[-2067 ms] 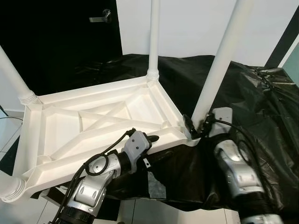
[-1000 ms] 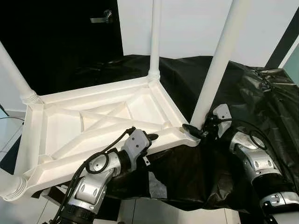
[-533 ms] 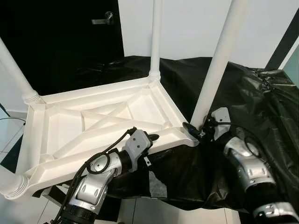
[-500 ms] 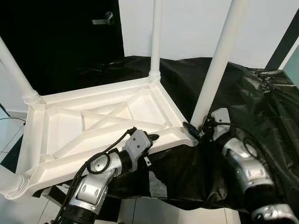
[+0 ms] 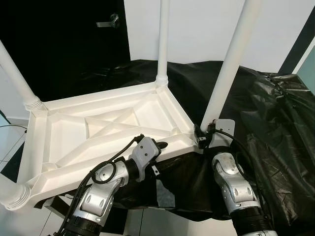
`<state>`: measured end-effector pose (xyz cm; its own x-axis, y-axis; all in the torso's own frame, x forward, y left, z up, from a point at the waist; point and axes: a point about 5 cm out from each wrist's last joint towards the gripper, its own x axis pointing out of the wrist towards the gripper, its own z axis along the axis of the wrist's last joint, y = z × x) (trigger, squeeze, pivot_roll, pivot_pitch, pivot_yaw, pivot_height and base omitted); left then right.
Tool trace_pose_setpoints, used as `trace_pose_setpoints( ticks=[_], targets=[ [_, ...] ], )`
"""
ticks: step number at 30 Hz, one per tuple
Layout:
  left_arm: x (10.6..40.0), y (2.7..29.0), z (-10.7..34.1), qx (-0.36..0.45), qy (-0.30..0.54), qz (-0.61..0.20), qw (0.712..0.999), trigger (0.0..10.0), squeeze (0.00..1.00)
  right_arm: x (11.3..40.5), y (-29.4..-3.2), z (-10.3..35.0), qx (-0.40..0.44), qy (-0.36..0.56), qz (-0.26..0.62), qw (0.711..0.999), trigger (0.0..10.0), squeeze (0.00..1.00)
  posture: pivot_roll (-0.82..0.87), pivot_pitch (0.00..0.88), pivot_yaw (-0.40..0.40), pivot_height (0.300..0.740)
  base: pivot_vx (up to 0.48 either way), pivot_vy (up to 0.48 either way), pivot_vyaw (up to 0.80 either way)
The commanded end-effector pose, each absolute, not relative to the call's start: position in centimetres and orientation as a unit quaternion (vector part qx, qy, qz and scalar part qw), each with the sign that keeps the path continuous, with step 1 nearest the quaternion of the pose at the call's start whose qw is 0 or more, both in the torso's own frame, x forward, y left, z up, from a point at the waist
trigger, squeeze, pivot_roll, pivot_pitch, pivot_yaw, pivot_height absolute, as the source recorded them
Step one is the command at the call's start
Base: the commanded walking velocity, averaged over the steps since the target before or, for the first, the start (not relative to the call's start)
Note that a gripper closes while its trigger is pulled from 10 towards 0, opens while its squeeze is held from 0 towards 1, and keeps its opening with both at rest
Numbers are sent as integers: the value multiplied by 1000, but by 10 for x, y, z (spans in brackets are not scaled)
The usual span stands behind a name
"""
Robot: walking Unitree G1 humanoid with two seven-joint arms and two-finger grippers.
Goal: Building children table
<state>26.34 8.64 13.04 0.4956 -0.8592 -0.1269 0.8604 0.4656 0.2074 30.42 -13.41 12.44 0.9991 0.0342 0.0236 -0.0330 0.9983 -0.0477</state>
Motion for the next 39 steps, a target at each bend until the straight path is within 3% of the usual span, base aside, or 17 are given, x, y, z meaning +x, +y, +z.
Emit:
trace_pose_setpoints(
  ticks=[1, 2, 4, 5, 15, 16, 19, 20, 24, 33, 34, 35, 36, 38, 39],
  targets=[
    [266, 89, 131, 130, 2, -477, 869, 10000, 0, 302, -149, 112, -30, 23, -7, 999, 10000, 27, 72, 0, -41, 740, 0, 0, 0],
    [267, 89, 132, 130, 1, -476, 870, 10000, 0, 302, -151, 113, -30, 22, -9, 999, 10000, 902, 71, 0, -41, 740, 0, 0, 0],
    [267, 89, 132, 130, 0, -474, 871, 10000, 0, 302, -151, 115, -34, 18, -10, 999, 10000, 902, 72, 0, -45, 740, 0, 0, 0],
    [268, 88, 132, 129, 0, -473, 872, 10000, 0, 301, -151, 117, -34, 14, -3, 999, 10000, 1000, 73, 0, -48, 740, 0, 0, 0],
    [270, 88, 134, 128, -3, -464, 876, 10000, 0, 296, -158, 123, -43, -31, 82, 995, 10000, 1000, 72, 0, -47, 740, 0, 0, 0],
    [271, 88, 135, 127, -4, -464, 877, 10000, 0, 295, -161, 122, -49, -34, 106, 993, 10000, 404, 70, 0, -44, 740, 0, 0, 0],
    [272, 88, 136, 127, -5, -464, 877, 10000, 0, 295, -163, 122, -52, -35, 120, 991, 10000, 404, 70, 0, -44, 740, 0, 0, 0],
    [272, 88, 136, 128, -5, -465, 876, 10000, 0, 295, -167, 122, -60, -34, 146, 987, 10000, 0, 67, 0, -38, 740, 0, 0, 0],
    [273, 91, 136, 130, -3, -466, 875, 10000, 0, 298, -172, 125, -92, -30, 226, 969, 10000, 0, 60, 0, -25, 740, 0, 0, 0],
    [276, 91, 137, 133, -5, -468, 874, 10000, 0, 311, -167, 130, -126, -22, 301, 945, 10000, 0, 67, 0, -24, 740, 0, 0, 0],
    [276, 92, 138, 134, -6, -467, 874, 10000, 0, 317, -165, 130, -138, -19, 317, 938, 7922, 0, 73, 0, -27, 740, 0, 0, 0],
    [277, 93, 138, 135, -7, -467, 874, 10000, 0, 321, -165, 130, -142, -16, 328, 934, 3765, 0, 73, 0, -27, 740, 0, 0, 0],
    [277, 93, 139, 135, -7, -466, 874, 10000, 0, 322, -165, 129, -147, -12, 332, 932, 1804, 0, 77, 0, -31, 740, 0, 0, 0],
    [277, 94, 139, 136, -7, -465, 875, 10000, 0, 323, -165, 128, -149, -9, 333, 931, 1804, 0, 78, 0, -32, 740, 0, 0, 0],
    [277, 94, 139, 136, -7, -465, 875, 10000, 0, 323, -165, 127, -147, -7, 333, 931, 0, 0, 81, 0, -34, 740, 0, 0, 0]
  ],
)
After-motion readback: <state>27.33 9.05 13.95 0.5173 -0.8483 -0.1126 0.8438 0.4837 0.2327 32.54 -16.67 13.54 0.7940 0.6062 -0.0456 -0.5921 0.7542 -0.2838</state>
